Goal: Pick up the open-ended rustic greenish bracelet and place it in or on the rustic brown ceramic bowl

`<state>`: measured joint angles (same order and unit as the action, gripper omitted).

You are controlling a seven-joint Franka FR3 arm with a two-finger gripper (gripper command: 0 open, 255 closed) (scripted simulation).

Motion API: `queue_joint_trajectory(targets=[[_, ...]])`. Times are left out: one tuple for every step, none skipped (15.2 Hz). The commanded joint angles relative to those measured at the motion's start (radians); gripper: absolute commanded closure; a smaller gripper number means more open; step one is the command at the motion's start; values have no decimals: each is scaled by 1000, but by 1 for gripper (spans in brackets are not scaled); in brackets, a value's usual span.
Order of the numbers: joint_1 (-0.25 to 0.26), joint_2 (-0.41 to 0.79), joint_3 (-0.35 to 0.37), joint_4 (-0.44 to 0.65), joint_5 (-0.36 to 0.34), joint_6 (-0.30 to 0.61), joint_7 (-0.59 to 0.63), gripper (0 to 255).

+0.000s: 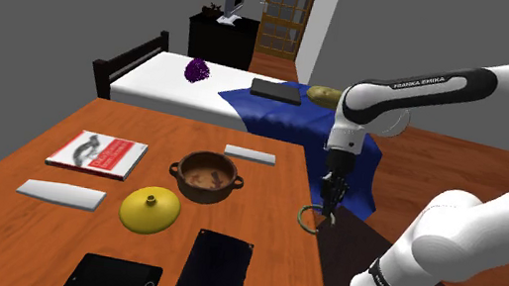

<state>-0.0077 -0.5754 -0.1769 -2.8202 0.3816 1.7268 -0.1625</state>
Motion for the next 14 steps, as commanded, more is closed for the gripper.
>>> queue_joint_trajectory(targets=[[31,84,12,58,36,31,3,255],[45,128,18,90,53,44,4,255],[58,170,23,123,69,56,5,255],[69,212,28,157,84,65,6,255],[80,253,33,192,97,73,7,255],[89,293,37,227,110,79,9,255],[98,332,42,264,122,83,11,255],[105,371,46,300,133,87,14,255],[112,409,50,338,143,89,17,255],[118,446,54,376,152,89,21,255],[124,483,58,415,161,89,25,255],[129,519,62,455,169,87,30,255],[133,555,66,496,176,85,35,255],[137,591,69,537,183,82,41,255]])
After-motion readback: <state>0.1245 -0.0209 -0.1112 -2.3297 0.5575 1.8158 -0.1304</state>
